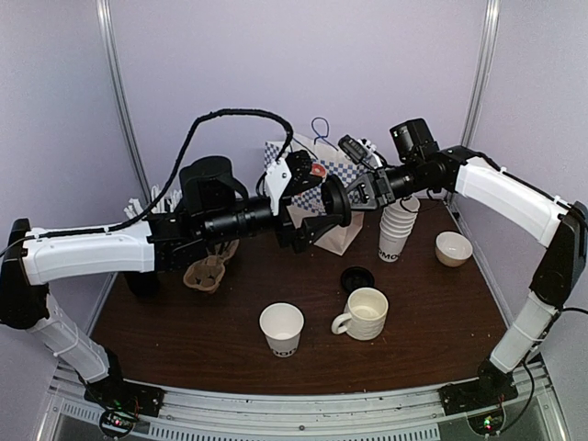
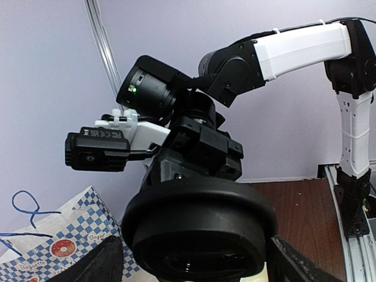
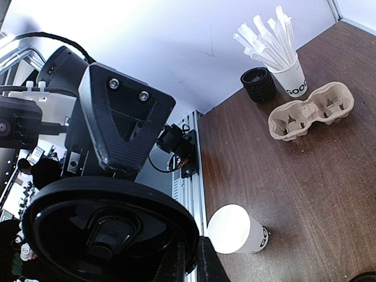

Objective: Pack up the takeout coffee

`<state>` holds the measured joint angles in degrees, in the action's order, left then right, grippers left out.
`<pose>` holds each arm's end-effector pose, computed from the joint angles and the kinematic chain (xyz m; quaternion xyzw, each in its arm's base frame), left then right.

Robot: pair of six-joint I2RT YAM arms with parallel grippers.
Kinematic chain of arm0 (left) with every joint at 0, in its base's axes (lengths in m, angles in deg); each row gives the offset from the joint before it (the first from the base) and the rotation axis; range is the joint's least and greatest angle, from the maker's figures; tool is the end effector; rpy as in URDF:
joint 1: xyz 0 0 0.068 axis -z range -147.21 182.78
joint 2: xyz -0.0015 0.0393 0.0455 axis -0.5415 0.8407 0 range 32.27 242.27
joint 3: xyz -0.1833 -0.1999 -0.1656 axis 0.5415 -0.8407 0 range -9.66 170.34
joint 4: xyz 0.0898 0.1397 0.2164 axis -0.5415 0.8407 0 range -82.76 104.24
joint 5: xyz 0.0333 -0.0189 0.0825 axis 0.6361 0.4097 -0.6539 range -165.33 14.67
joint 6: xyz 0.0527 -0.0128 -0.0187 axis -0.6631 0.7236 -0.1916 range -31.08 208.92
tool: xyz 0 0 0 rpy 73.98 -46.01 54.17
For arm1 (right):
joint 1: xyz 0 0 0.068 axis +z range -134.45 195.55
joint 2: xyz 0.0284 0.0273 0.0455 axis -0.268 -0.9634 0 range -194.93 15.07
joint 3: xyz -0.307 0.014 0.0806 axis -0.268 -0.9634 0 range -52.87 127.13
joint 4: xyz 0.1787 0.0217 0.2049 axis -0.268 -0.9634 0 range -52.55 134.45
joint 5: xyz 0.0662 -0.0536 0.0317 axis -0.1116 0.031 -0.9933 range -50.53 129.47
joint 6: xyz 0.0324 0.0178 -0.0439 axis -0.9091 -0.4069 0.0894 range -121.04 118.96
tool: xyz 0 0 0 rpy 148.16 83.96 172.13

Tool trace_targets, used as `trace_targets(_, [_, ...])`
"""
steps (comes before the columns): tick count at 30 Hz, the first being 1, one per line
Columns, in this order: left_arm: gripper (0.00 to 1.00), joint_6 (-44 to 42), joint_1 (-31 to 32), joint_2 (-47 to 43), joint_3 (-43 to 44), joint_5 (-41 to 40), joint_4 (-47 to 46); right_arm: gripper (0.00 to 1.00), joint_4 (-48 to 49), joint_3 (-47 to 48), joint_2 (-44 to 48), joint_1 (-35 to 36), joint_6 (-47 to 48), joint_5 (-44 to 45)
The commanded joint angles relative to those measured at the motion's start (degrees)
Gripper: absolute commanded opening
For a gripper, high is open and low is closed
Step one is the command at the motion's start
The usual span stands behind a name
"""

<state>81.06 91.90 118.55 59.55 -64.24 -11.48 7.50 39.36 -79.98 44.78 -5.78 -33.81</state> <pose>0.1868 -0.3277 0.4083 0.4405 0.5403 -0.3694 0.6145 0.3063 0.2160 0.4149 -0.4017 0.6563 0.6163 0.1679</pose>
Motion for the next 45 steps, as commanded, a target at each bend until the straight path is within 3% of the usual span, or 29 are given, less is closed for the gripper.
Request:
trace_targets(1, [0.86, 0.7, 0.4, 1.0, 2.2, -0.2, -1.7, 0.05, 1.2, -0.6, 2.1, 0.2, -0.2, -1.0])
trace_targets(12, [0.88, 1.6, 0.4, 1.3, 1.4, -1.2, -2.5, 0.06, 7.2, -2.6, 2.6, 0.2, -4.8, -4.8])
trace_targets(25, [0.76, 1.9, 0.4, 2.0, 2.2, -0.1, -1.3, 0.06, 5.7, -3.2, 2.8, 0.2, -3.1, -2.8])
trace_targets(31, [0.74, 2.5, 0.4, 0.7, 2.7, -0.2, 1.8, 0.33, 1.0, -2.6, 2.6, -0.4, 0.2, -1.2])
trace_targets(35, [0.74, 0.3, 0.4, -2.7, 5.3, -1.4, 14.8, 0.54, -8.7, -2.0, 4.1, -4.9, 8.6, -0.2])
trace_targets(38, [0.74, -2.8, 0.4, -5.1, 9.4, -0.9, 31.6, 0.55, -15.3, -2.3, 5.8, -10.1, 15.1, 3.2])
trace_targets(41, [0.74, -4.6, 0.4, -5.9, 14.5, 0.0, 47.8, 0.55, -22.1, -3.0, 7.4, -12.2, 24.0, 13.1])
trace_targets(45, [0.74, -3.9, 0.4, -5.1, 19.5, 1.2, 65.2, 0.55, -18.7, -9.6, 11.5, -12.0, 25.4, 21.6])
